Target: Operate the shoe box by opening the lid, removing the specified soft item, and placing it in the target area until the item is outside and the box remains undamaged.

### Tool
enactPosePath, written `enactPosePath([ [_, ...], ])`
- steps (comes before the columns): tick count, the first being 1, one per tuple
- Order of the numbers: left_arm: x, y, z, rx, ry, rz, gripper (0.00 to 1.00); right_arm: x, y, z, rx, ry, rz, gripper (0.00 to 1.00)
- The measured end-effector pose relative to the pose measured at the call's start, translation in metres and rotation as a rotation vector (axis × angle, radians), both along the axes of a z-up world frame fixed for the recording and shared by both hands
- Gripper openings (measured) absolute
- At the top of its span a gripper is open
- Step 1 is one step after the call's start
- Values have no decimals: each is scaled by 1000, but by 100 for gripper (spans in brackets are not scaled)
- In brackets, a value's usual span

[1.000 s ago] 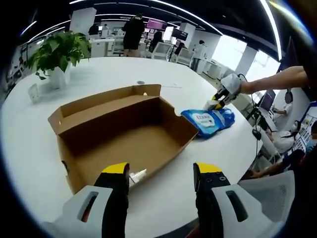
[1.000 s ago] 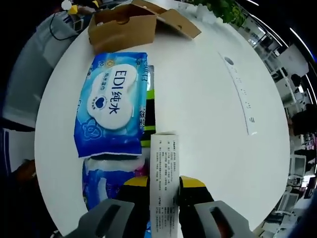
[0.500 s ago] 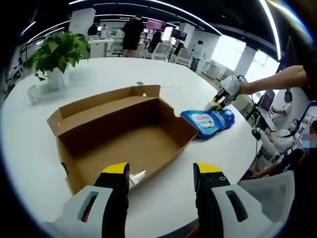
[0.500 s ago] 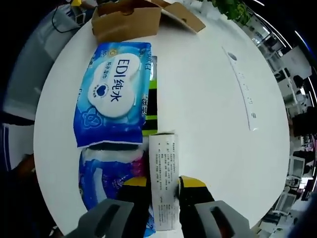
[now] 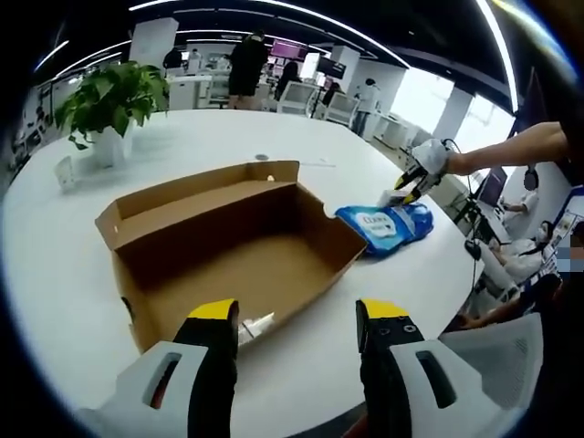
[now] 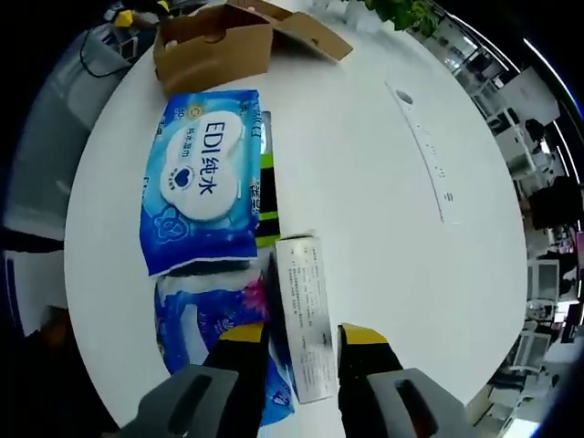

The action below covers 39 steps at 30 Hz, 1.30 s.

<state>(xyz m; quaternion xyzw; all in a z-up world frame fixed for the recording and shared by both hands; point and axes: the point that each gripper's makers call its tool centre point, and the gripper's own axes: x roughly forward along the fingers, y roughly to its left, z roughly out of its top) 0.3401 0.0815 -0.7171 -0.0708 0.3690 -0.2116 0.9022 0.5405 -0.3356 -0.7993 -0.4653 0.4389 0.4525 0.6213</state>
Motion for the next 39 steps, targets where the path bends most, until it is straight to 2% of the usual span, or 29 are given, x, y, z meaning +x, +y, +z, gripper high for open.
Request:
enactPosePath([
  [10, -8, 2, -2, -28, -6, 14, 53, 2, 3, 27, 97, -48, -161, 26],
  [15, -7, 4, 0, -42, -13, 24, 53, 2, 17, 39, 201, -73, -278, 26],
  [22, -10, 8, 0, -53, -22, 30, 53, 4, 35, 50, 308, -105, -367, 25],
  [30, -14, 12, 5, -63, -31, 37, 53, 5, 67, 62, 386, -126, -376, 25],
  [39, -13, 20, 9, -72, -47, 45, 53, -1, 122, 67, 481, -117, -338, 27],
])
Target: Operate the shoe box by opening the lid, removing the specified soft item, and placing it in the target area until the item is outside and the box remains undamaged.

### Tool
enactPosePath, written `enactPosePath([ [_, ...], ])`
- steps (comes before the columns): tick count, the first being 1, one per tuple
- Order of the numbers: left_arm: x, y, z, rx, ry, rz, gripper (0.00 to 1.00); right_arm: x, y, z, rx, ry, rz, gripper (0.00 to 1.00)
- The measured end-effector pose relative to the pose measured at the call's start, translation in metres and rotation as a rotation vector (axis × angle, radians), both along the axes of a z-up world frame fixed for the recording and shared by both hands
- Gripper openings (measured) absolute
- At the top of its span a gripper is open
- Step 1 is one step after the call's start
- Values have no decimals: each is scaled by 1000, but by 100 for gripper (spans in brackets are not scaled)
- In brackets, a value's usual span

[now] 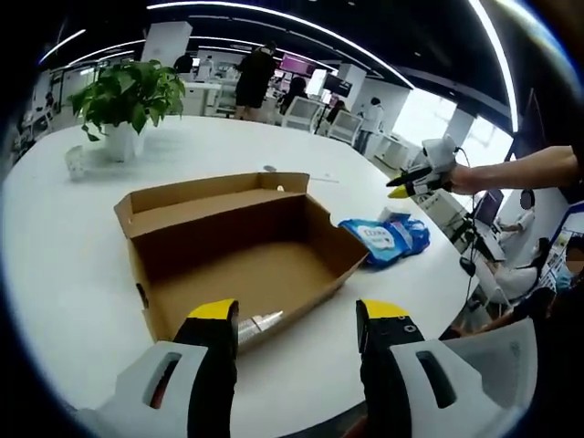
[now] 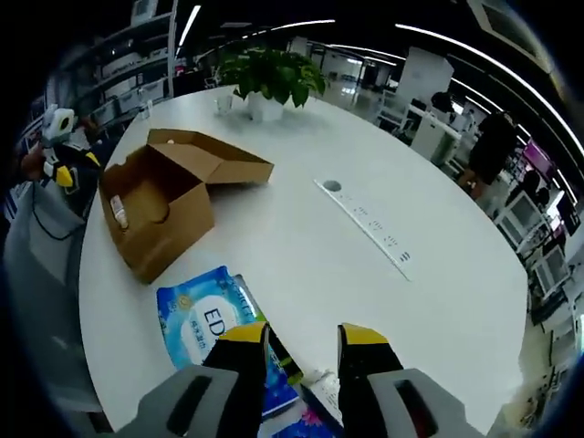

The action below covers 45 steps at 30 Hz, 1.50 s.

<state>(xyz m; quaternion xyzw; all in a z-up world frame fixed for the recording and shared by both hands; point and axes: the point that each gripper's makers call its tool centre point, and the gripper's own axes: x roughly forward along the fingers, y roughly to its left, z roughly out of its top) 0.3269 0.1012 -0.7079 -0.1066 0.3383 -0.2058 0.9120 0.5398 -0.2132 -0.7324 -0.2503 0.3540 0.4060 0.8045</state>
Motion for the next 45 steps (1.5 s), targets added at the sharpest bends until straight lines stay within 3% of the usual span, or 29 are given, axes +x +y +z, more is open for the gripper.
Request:
enactPosePath([
  [9, 2, 13, 1, -9, -8, 8, 53, -20, 52, 10, 92, -14, 35, 29],
  [20, 13, 13, 6, -12, -22, -35, 53, -57, 100, 27, 190, -40, 51, 32],
  [24, 18, 13, 8, -15, -29, -52, 53, -68, 111, 34, 238, -50, 28, 32],
  [35, 25, 14, 10, -21, -37, -116, 53, -93, 123, 40, 274, -80, -27, 34],
  [38, 27, 16, 8, -19, -37, -132, 52, -99, 129, 44, 323, -84, -62, 34],
  [45, 29, 19, 3, -13, -27, -182, 52, -120, 138, 41, 351, -99, -119, 36],
])
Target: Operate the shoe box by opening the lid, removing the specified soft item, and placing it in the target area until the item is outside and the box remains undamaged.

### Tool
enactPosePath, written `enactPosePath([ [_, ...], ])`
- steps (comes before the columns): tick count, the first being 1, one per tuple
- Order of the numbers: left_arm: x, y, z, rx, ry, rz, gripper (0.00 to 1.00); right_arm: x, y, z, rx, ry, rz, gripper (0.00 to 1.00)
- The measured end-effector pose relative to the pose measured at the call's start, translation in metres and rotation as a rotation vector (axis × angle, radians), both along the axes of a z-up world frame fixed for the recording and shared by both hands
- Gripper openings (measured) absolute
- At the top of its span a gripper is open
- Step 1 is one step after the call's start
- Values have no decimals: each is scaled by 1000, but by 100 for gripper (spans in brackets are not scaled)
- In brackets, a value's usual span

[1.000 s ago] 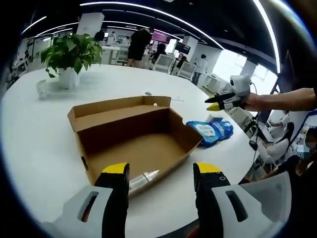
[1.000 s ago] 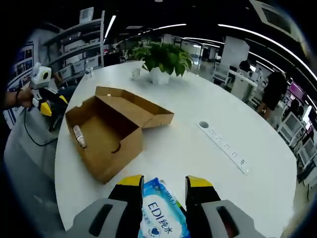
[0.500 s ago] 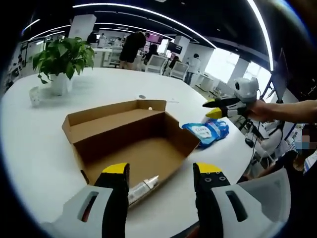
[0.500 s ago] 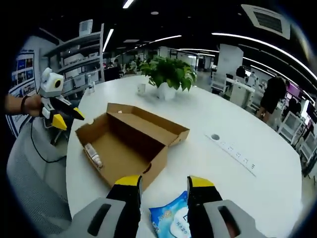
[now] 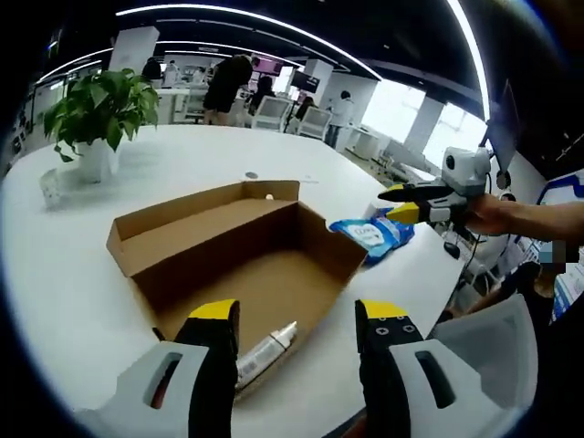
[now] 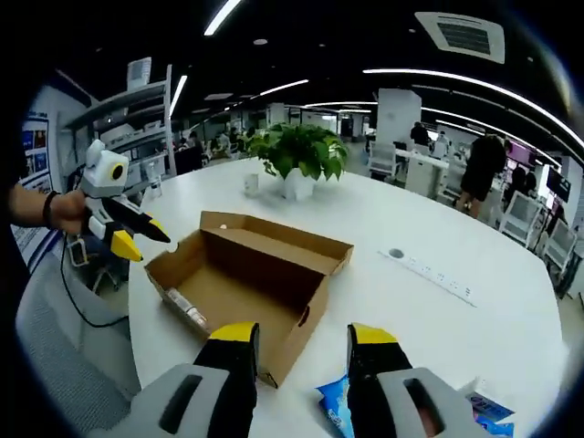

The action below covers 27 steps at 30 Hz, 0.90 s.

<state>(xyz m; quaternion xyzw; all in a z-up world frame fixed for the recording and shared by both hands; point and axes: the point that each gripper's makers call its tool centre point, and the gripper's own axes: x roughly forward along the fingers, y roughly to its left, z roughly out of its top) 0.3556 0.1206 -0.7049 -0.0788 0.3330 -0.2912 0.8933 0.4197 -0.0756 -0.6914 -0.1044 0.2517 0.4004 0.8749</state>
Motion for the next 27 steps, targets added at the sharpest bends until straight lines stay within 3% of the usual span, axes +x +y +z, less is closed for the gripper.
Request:
enactPosePath([
  [16, 7, 8, -8, 27, 8, -96, 52, -42, -7, -16, 50, 6, -136, 38],
  [27, 23, 30, -21, 66, 27, -116, 52, -68, -2, -27, 50, 1, -155, 40],
])
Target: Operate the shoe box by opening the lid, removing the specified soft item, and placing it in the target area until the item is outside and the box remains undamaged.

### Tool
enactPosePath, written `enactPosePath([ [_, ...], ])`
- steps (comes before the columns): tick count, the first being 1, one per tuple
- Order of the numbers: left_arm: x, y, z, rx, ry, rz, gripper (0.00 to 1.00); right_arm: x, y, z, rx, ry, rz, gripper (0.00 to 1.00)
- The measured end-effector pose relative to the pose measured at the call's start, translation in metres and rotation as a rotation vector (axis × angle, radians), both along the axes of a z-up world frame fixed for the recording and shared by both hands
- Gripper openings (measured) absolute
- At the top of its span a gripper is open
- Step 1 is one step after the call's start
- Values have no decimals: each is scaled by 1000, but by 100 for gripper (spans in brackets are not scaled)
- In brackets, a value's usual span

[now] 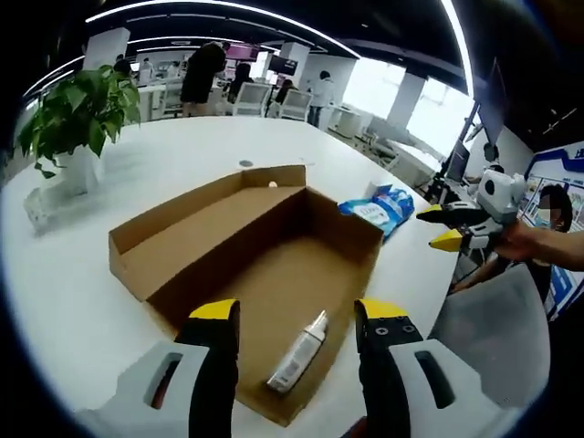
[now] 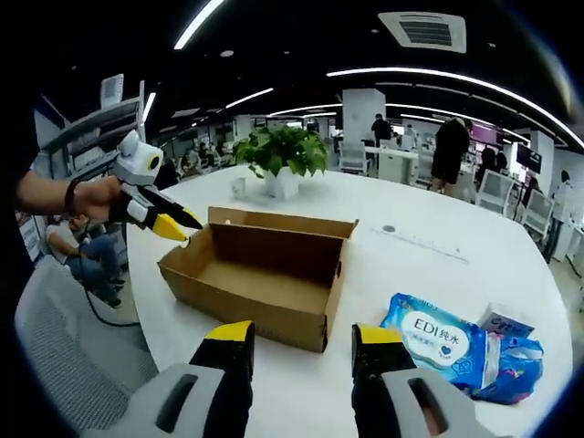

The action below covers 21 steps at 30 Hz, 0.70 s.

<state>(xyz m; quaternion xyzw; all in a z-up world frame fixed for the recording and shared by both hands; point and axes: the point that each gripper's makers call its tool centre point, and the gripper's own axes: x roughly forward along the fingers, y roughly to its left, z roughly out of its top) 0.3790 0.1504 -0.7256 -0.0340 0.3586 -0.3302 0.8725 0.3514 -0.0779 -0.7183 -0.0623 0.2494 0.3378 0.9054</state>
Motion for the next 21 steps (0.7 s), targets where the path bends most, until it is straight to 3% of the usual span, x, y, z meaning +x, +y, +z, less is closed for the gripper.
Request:
enactPosePath([
  [11, 5, 3, -21, 90, 42, -83, 52, -18, 9, -4, -8, -10, 40, 42],
  [15, 3, -1, -33, 164, 53, -173, 52, -29, 13, -9, -4, 2, 48, 43],
  [21, 4, -13, -45, 222, 63, -303, 54, -43, 15, -14, -20, 12, 60, 45],
])
